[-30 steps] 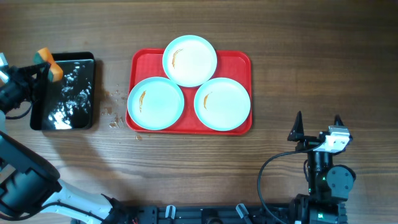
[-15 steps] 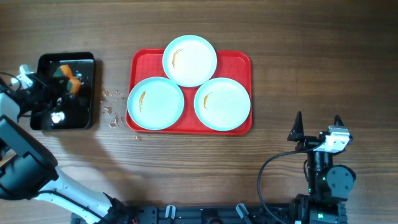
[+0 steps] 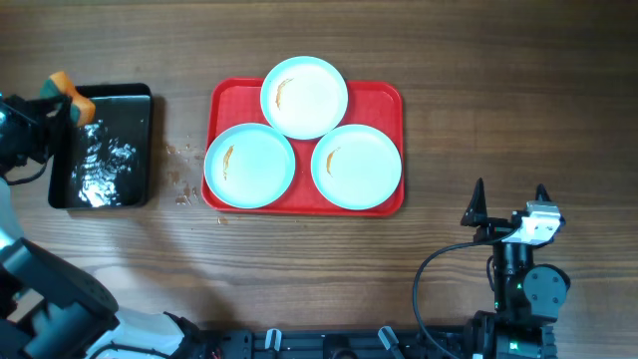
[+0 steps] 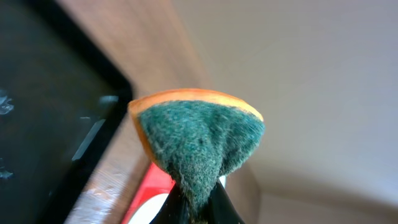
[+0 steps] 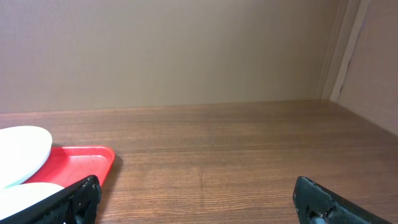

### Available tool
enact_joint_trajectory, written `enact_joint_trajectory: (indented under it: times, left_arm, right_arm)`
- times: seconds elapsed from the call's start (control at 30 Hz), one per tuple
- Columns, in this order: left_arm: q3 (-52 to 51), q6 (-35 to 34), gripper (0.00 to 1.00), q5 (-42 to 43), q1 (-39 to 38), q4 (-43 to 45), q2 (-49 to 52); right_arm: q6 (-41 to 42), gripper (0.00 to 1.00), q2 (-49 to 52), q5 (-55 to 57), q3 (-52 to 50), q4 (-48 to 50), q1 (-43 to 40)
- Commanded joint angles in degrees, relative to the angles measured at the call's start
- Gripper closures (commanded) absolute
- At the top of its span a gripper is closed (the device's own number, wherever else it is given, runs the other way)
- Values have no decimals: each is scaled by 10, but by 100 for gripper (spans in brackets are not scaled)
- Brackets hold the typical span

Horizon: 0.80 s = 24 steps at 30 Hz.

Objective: Clean dirty plates on tray and stack at the side

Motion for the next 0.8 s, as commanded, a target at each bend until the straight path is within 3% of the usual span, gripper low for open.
enact_joint_trajectory:
  times: [0.0,0.13,0.2,0.27,0.33,0.4,0.43,0.53,0.77]
  left_arm:
    - [-10,-5,96,-101,-16,2,55]
    - [-23,2,96,-90,-31,24,118]
    - [-23,3,96,-30,-31,41,135]
    - [-23,2,96,62,-28,71,136]
    - [-23,-5,96,207,-22,132,129]
    - [-18,-71,96,337,-15,233,120]
    - [-14,-116,96,357,-11,268,113]
    - [-13,-205,96,360,-4,336,84]
    - [-14,-205,96,311,-3,332,57]
  right_arm:
    - [-10,0,-2,8,-1,1,-3]
    - [-10,0,-2,8,-1,1,-3]
    - [-10,0,-2,8,-1,1,-3]
    - [-10,0,-2,8,-1,1,-3]
    - [-10,0,-2,8,-1,1,-3]
    - [-10,0,-2,8,-1,1,-3]
    - [-10,0,-2,8,-1,1,-3]
    - [-10,0,-2,8,-1,1,-3]
    - [-10,0,-2,8,-1,1,-3]
